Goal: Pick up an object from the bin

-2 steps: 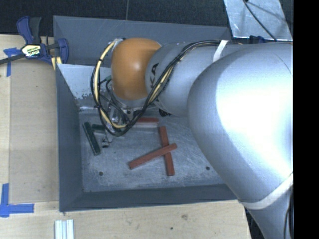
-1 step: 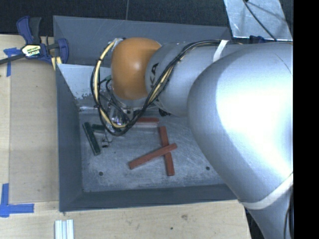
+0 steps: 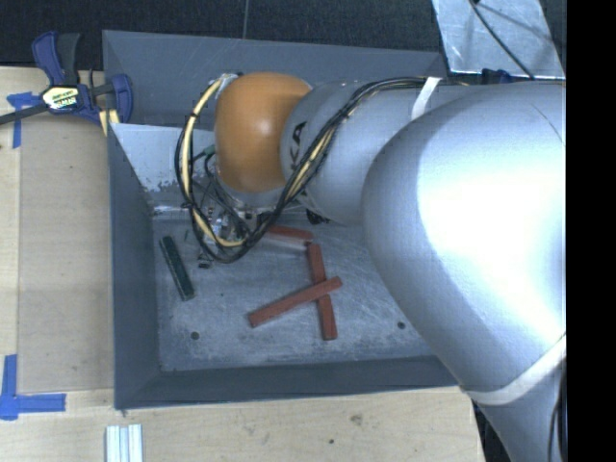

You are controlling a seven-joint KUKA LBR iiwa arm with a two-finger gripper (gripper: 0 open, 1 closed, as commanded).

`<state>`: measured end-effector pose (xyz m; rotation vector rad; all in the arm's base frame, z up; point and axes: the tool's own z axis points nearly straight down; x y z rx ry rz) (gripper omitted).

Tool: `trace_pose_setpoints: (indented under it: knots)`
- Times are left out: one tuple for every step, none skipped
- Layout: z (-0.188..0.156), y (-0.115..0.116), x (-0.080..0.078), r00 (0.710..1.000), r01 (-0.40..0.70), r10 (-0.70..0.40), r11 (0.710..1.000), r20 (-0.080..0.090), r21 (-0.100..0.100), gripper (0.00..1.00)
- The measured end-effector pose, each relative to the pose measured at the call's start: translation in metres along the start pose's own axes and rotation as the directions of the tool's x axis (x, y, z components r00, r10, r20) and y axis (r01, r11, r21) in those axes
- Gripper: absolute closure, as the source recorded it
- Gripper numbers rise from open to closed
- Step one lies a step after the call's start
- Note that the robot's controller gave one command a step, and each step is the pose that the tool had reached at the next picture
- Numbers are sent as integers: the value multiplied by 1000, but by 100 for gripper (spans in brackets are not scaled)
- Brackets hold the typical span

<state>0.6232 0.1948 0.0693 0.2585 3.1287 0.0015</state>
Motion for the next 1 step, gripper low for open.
trace_pose_setpoints:
  knots:
    - [-101,1,-3,1000,-1,1,1000,8,-5,100]
